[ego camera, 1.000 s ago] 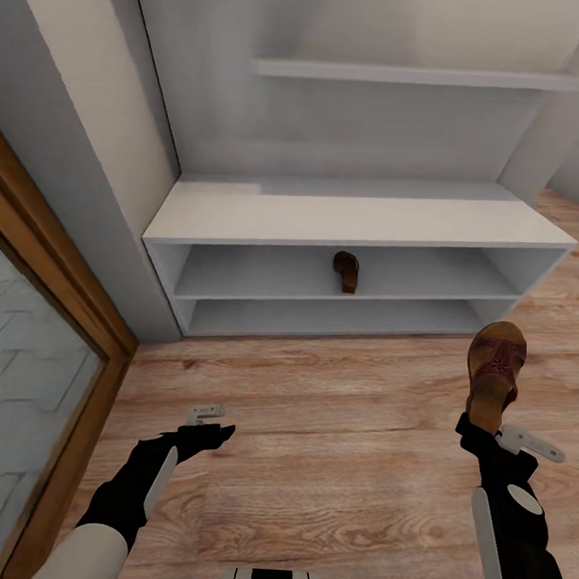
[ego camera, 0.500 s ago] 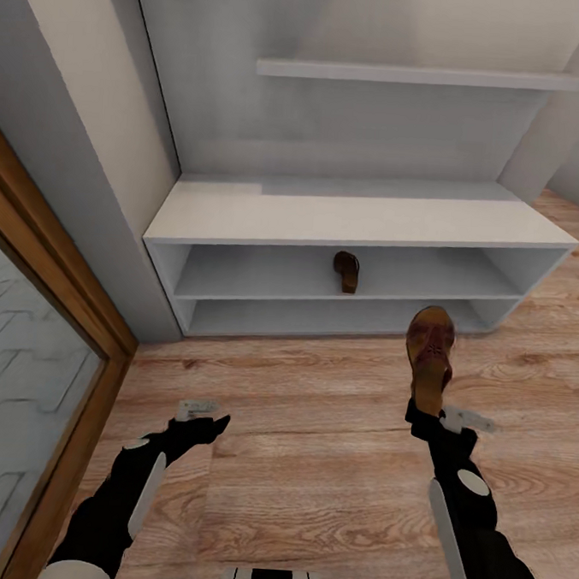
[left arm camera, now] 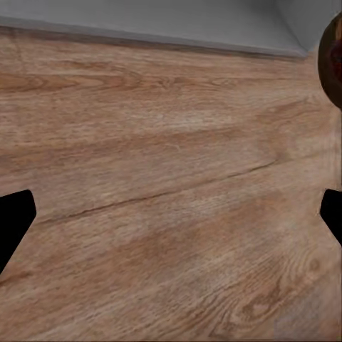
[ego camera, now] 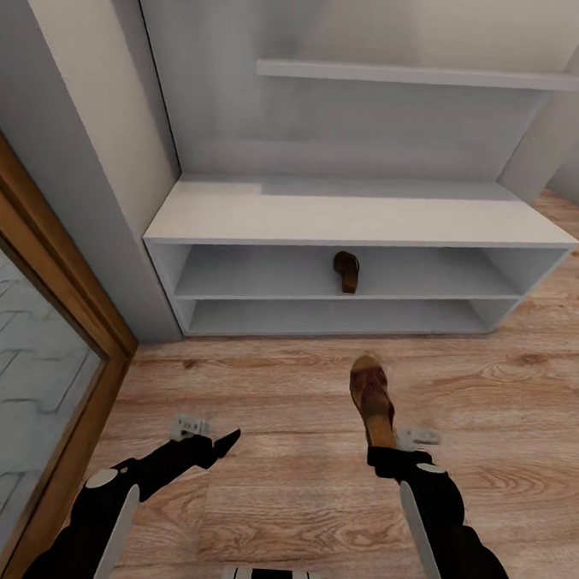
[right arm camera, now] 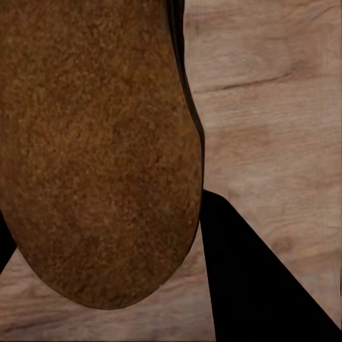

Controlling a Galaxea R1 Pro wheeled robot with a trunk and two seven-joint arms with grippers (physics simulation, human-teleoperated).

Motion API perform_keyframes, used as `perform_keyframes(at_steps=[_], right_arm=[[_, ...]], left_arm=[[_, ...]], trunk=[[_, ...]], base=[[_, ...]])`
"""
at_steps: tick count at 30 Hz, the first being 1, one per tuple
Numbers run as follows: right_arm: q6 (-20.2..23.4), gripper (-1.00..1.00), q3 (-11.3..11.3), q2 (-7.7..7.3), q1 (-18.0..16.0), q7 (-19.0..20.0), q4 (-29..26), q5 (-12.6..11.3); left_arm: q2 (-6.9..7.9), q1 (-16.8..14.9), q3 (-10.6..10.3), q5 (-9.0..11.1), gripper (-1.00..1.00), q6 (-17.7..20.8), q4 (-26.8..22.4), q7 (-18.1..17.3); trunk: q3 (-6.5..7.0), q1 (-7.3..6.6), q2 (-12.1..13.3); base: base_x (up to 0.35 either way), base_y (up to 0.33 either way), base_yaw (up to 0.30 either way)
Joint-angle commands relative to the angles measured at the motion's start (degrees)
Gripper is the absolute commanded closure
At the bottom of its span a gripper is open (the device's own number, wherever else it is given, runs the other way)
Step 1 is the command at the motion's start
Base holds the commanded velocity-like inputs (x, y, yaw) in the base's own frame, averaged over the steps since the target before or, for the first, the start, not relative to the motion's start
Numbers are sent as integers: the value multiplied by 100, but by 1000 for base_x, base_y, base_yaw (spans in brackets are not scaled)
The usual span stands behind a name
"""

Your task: Pick up the two gym shoes and the two sandals from the corridor floor and place them onto the hallstand (shoe rack) in the corridor, making sure they are on the rack and not on the floor. Arrange them so the two gym shoes are next to each other and the two sandals are next to each other.

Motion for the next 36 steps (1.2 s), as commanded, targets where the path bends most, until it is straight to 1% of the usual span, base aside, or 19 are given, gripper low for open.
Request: perform_keyframes(at_steps=[1,3,4,5,7,9,12,14,16,17,20,22,23,24,30,36], right_arm=[[240,100,45,6,-19,-4,1,17],[588,100,102,108,-103,-2,2,9],[683,100,119,180,-205,-1,6,6],[719,100,126,211,-274,-1,9,6],[808,100,144,287,-661,1,27,2],[849,100,151,323,-1095,5,96,-3],[871,100,155,349,-1726,7,559,-11],[875,100,156,357,-2040,9,800,-13],[877,100,156,368,-2212,9,900,-14],[877,100,156,370,-2247,9,914,-15],[878,100,158,376,-2358,9,955,-15],[878,100,170,375,-2372,9,959,-15],[878,100,193,373,-2381,9,960,-17],[878,100,248,371,-2389,9,959,-16],[878,100,342,369,-2396,8,953,-18],[878,100,356,369,-2397,8,952,-23]], left_arm=[[0,9,1,1,-100,-1,-27,-64],[0,17,-9,3,-100,-1,-58,-128],[-2,19,-15,4,-100,-2,-72,-144],[-1,20,-17,4,-100,-2,-78,-150],[0,22,-31,4,-100,-2,-93,-167],[0,44,-23,4,-100,-2,-99,-197],[7,188,29,10,-100,-10,-102,-350],[13,305,177,12,-100,-66,-97,-506],[16,382,441,13,-100,-252,-93,-764],[16,393,516,13,-100,-299,-92,-855],[17,425,984,12,-100,-449,-87,-1503],[18,429,1112,12,-100,-469,-86,-1702],[18,432,1209,11,-100,-481,-87,-1861],[13,434,1298,5,-100,-492,-89,-2002],[9,436,1383,3,-100,-502,-95,-2145],[9,436,1396,3,-100,-503,-102,-2151]], trunk=[[0,0,0],[0,0,0],[0,0,0],[0,0,0],[0,0,0],[0,0,0],[0,0,0],[0,0,0],[0,0,0],[0,0,0],[0,0,0],[0,0,0],[0,0,0],[0,0,0],[0,0,0],[-9,0,0]], base=[[0,0,0],[0,0,0],[0,0,0],[0,0,0],[0,0,0],[0,0,0],[0,0,0],[0,0,0],[0,0,0],[0,0,0],[0,0,0],[0,0,0],[0,0,0],[0,0,0],[0,0,6],[0,-8,184]])
